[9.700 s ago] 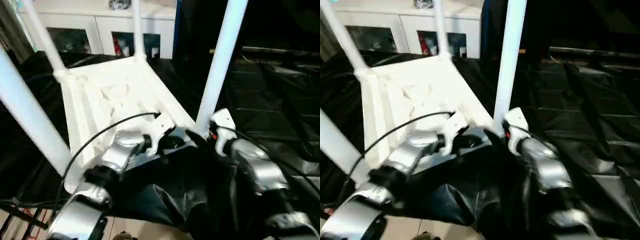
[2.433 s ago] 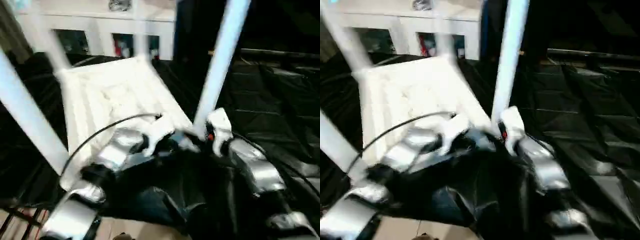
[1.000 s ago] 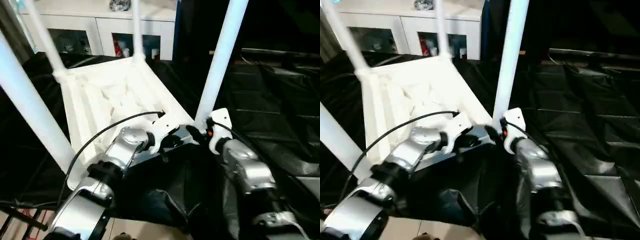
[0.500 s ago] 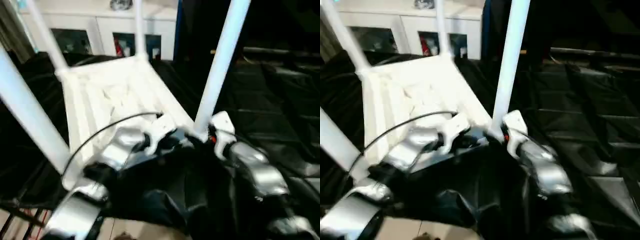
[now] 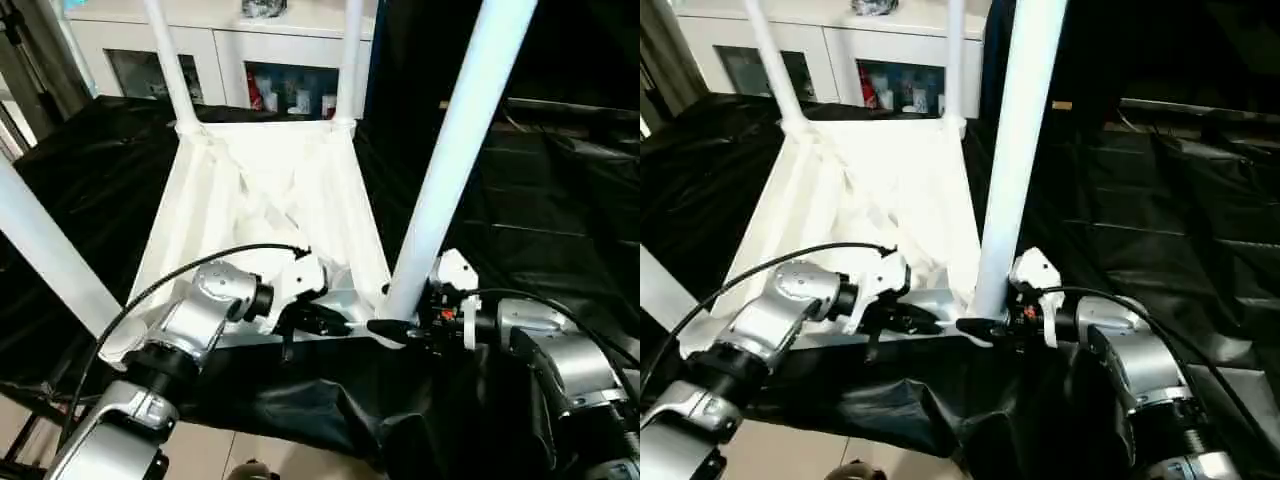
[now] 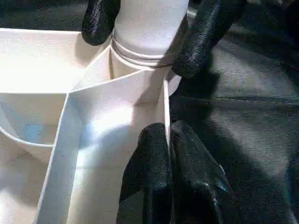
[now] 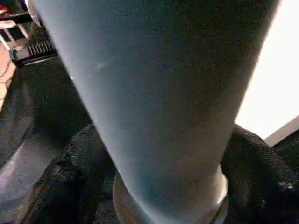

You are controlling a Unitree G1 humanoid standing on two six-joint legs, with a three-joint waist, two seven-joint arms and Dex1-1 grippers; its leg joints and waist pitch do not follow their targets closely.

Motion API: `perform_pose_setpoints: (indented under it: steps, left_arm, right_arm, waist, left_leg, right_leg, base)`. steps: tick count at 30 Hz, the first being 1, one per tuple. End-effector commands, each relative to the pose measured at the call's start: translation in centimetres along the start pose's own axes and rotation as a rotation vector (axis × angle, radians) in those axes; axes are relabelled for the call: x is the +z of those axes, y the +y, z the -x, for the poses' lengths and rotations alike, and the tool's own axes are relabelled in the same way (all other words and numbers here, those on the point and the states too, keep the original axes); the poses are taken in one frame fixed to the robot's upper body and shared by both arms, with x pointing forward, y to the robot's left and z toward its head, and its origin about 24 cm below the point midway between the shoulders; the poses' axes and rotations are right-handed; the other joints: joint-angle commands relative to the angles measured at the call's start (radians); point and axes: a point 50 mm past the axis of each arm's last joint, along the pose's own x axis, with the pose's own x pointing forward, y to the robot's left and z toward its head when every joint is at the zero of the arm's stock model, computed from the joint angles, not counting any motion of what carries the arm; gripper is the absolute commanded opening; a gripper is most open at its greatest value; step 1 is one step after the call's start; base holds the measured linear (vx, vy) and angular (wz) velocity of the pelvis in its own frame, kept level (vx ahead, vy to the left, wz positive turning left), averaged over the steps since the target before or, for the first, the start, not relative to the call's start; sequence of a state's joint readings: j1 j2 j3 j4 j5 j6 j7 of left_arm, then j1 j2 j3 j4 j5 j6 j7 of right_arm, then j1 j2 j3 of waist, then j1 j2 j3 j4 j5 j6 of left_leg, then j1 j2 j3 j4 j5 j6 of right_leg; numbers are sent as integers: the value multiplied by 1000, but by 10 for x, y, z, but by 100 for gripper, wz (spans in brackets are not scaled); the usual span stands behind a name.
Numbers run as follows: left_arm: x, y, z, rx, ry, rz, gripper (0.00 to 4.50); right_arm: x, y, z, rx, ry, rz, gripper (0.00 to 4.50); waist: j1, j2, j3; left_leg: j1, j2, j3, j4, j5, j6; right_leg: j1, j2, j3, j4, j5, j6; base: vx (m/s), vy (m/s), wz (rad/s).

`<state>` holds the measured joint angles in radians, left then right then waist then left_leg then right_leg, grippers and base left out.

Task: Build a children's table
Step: Rotate leg to tighten

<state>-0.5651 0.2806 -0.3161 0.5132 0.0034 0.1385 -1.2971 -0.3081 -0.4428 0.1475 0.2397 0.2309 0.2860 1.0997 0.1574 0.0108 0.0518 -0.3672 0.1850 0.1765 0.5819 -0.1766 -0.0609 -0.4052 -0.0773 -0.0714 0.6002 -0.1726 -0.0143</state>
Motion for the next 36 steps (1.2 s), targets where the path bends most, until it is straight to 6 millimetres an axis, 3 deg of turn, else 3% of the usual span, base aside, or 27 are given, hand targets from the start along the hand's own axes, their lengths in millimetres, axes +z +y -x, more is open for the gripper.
perform_pose_setpoints:
  steps: [1, 6, 12, 14, 15, 22, 24, 28, 29, 32, 36]
  left_arm:
    - [22, -5, -5, -75, -116, -57, 0]
    - [22, -4, -5, -57, -112, -59, 0]
    - [23, 1, -10, 11, -105, -54, 0]
    - [27, 9, -19, 91, -105, -34, 0]
    - [28, 11, -22, 109, -105, -29, 0]
    - [47, 31, -52, 347, -120, 61, 0]
    - [50, 33, -56, 377, -119, 59, 0]
    - [53, 33, -63, 382, -125, 43, 0]
    - [54, 32, -64, 375, -127, 36, 0]
    - [53, 30, -63, 342, -132, 20, 0]
    - [49, 26, -57, 273, -146, -13, 0]
  right_arm:
    - [2, 5, -2, 42, -1, -6, 317]
    - [0, 11, -5, 86, 6, -23, 273]
    - [-3, 14, -10, 71, 2, -35, 262]
    - [-8, 12, -21, -28, 12, -45, 261]
    - [-9, 11, -24, -59, 16, -42, 261]
    - [-12, -12, -64, -507, -17, -225, 261]
    - [-9, -14, -71, -552, -24, -226, 261]
    - [0, -10, -83, -518, -24, -158, 261]
    - [1, -9, -84, -506, -36, -169, 296]
    - [4, -7, -86, -467, -55, -178, 334]
    - [4, -5, -79, -399, -52, -99, 343]
  waist:
    - [-3, -17, -62]
    - [-1, -18, -63]
    - [4, -18, -63]
    - [2, -17, -62]
    - [0, -20, -61]
    - [-33, -13, -59]
    - [-37, -10, -60]
    - [-39, -13, -68]
    - [-39, -13, -68]
    - [-37, -12, -66]
    - [-38, -11, -66]
  left_leg:
    - [9, 50, -13, -67, -207, 56]
    - [8, 49, -12, -67, -195, 56]
    - [9, 49, -13, -66, -194, 53]
    - [9, 48, -12, -67, -194, 50]
    - [9, 44, -14, -69, -212, 32]
    - [16, 38, -20, -74, -276, -6]
    - [14, 37, -21, -73, -268, -4]
    - [5, 35, -14, -64, -183, 38]
    - [4, 34, -13, -64, -175, 46]
    - [3, 34, -13, -65, -168, 61]
    - [5, 39, -16, -69, -196, 50]
  right_leg:
    - [50, -80, 48, -76, -299, -181]
    - [50, -78, 48, -74, -290, -174]
    - [48, -79, 49, -77, -304, -163]
    - [46, -78, 49, -80, -312, -159]
    - [47, -80, 47, -83, -354, -148]
    - [42, -82, 44, -99, -456, -118]
    - [45, -81, 45, -97, -432, -121]
    - [54, -77, 49, -77, -241, -168]
    - [56, -78, 48, -78, -237, -169]
    - [56, -78, 46, -83, -279, -160]
    - [54, -79, 46, -85, -323, -147]
  base:
    - [0, 0, 0]
    - [0, 0, 0]
    - [0, 0, 0]
    - [0, 0, 0]
    - [0, 0, 0]
    - [0, 0, 0]
    - [0, 0, 0]
    - [0, 0, 0]
    - [0, 0, 0]
    - [0, 0, 0]
    - [0, 0, 0]
